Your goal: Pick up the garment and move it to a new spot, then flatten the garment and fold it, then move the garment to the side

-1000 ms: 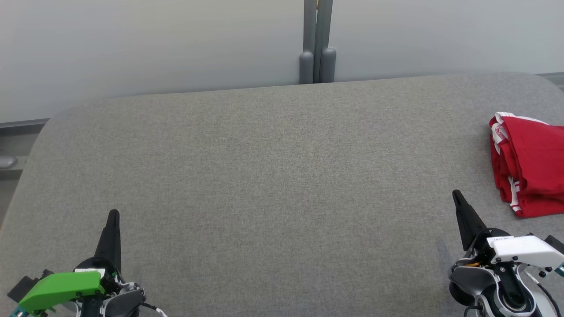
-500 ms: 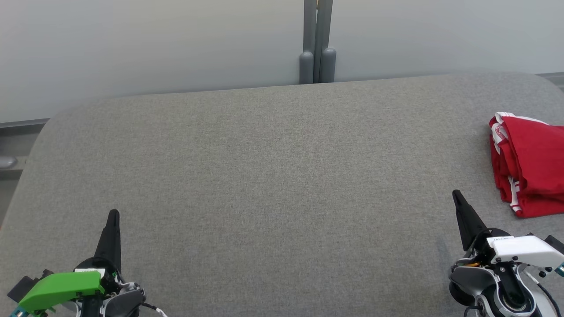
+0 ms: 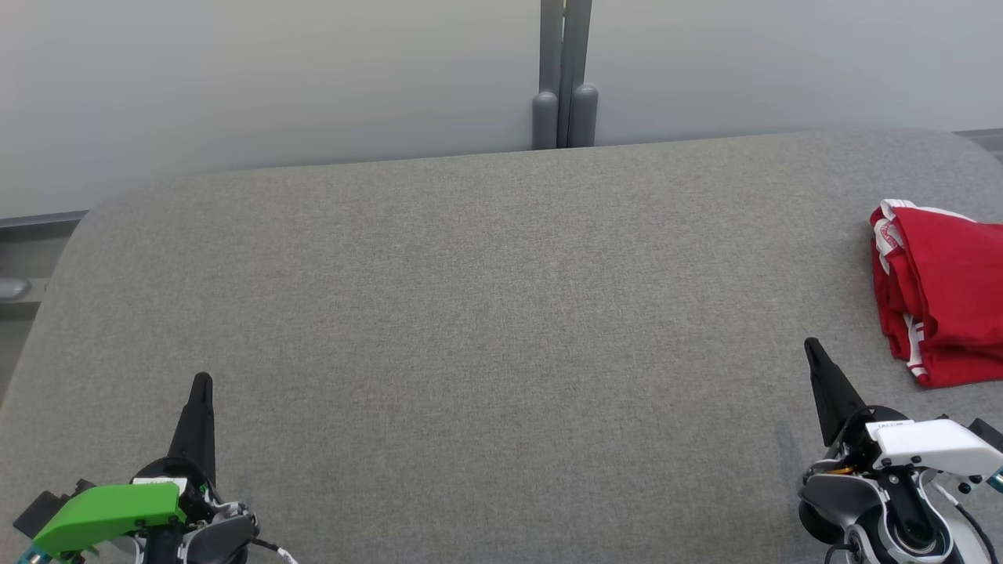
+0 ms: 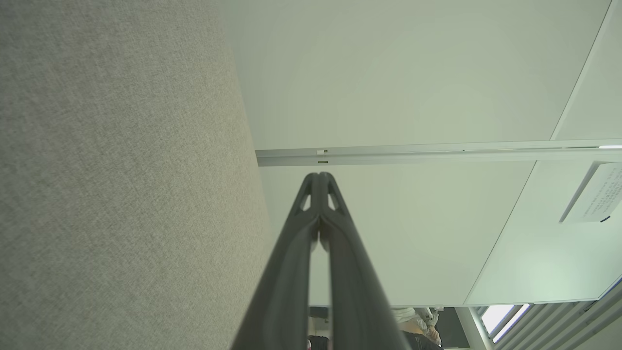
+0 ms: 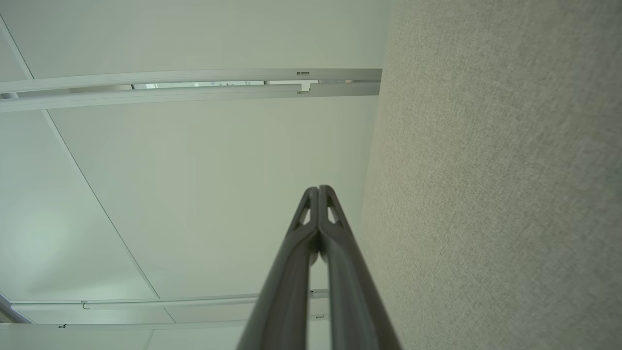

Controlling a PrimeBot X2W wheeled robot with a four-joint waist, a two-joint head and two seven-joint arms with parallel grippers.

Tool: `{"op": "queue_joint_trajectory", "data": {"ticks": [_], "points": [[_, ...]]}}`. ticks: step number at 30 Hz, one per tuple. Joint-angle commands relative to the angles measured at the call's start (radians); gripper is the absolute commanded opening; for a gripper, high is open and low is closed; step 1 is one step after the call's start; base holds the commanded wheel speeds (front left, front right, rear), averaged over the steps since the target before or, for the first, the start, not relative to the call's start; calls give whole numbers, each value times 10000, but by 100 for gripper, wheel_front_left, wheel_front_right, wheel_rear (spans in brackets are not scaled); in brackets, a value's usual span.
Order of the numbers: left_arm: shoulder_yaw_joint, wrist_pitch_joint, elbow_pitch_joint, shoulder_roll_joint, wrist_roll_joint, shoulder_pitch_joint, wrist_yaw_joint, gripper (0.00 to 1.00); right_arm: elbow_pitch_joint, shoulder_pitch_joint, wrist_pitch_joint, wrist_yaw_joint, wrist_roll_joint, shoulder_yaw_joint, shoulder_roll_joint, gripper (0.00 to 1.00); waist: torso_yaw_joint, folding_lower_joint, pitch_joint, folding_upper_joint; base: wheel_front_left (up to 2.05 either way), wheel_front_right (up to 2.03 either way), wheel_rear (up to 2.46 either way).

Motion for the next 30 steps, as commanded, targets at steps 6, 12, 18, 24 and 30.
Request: {"op": "queue_joint_trajectory", "data": {"ticks": [6, 12, 18, 24, 30], "points": [[13, -9, -31, 66, -23, -127, -40, 0, -42, 92, 33, 4, 68, -16, -14, 0, 0, 0, 0, 0, 0, 0, 0], [13, -9, -29, 66, -23, -127, -40, 0, -42, 91, 32, 4, 68, -15, -14, 0, 0, 0, 0, 0, 0, 0, 0], [14, -10, -30, 66, -23, -127, -40, 0, -42, 91, 32, 4, 69, -15, -14, 0, 0, 0, 0, 0, 0, 0, 0], [12, -10, -30, 66, -23, -127, -40, 0, -42, 91, 32, 4, 69, -14, -14, 0, 0, 0, 0, 0, 0, 0, 0], [14, -10, -30, 66, -23, -127, -40, 0, -42, 91, 32, 4, 69, -14, -16, 0, 0, 0, 0, 0, 0, 0, 0]]}}
